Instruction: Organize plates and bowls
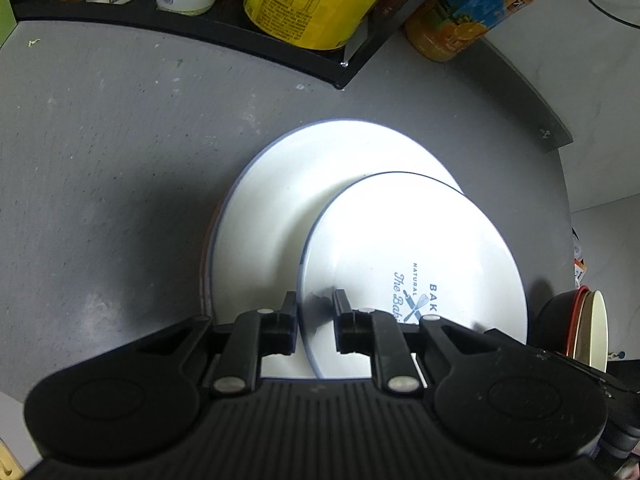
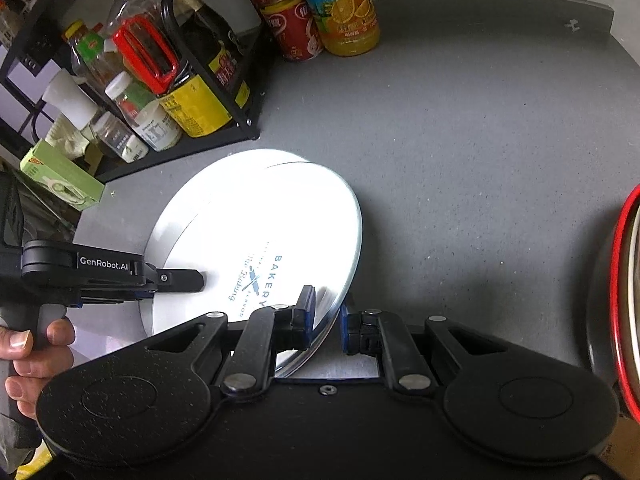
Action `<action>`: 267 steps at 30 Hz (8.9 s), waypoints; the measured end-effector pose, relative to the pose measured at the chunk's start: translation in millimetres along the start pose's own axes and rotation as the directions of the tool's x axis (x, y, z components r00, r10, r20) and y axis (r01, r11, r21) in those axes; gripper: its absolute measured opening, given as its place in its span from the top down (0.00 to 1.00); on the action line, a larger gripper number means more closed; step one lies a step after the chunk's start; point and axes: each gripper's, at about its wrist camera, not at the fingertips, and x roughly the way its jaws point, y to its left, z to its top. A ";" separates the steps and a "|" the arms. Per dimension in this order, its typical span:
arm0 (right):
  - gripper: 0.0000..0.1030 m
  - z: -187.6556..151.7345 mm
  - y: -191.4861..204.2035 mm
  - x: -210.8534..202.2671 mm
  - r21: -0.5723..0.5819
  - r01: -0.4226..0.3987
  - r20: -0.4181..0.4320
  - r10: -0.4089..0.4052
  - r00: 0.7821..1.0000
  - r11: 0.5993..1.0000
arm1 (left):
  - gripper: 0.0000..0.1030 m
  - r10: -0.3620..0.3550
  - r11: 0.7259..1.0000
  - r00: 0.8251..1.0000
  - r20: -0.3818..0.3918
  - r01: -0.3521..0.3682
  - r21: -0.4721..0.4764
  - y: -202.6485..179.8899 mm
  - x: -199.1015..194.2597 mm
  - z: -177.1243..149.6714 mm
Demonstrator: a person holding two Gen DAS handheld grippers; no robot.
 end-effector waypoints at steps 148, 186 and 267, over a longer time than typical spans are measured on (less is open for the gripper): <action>0.25 -96.0 -230.6 -134.9 0.483 -0.007 0.259 -0.135 0.956 0.875 | 0.14 -0.053 0.951 0.992 0.116 0.015 0.308 -298.4 57.1 -112.2; 0.64 -95.8 -236.8 -88.4 0.606 0.018 0.166 -0.148 0.975 0.795 | 0.66 -0.126 0.968 0.989 -0.081 0.140 0.206 -265.3 106.2 -80.8; 0.64 -5.8 11.4 6.5 0.175 -0.128 0.059 0.119 0.991 0.976 | 0.66 -0.025 0.978 0.983 0.184 0.063 -0.201 6.1 -25.8 -21.5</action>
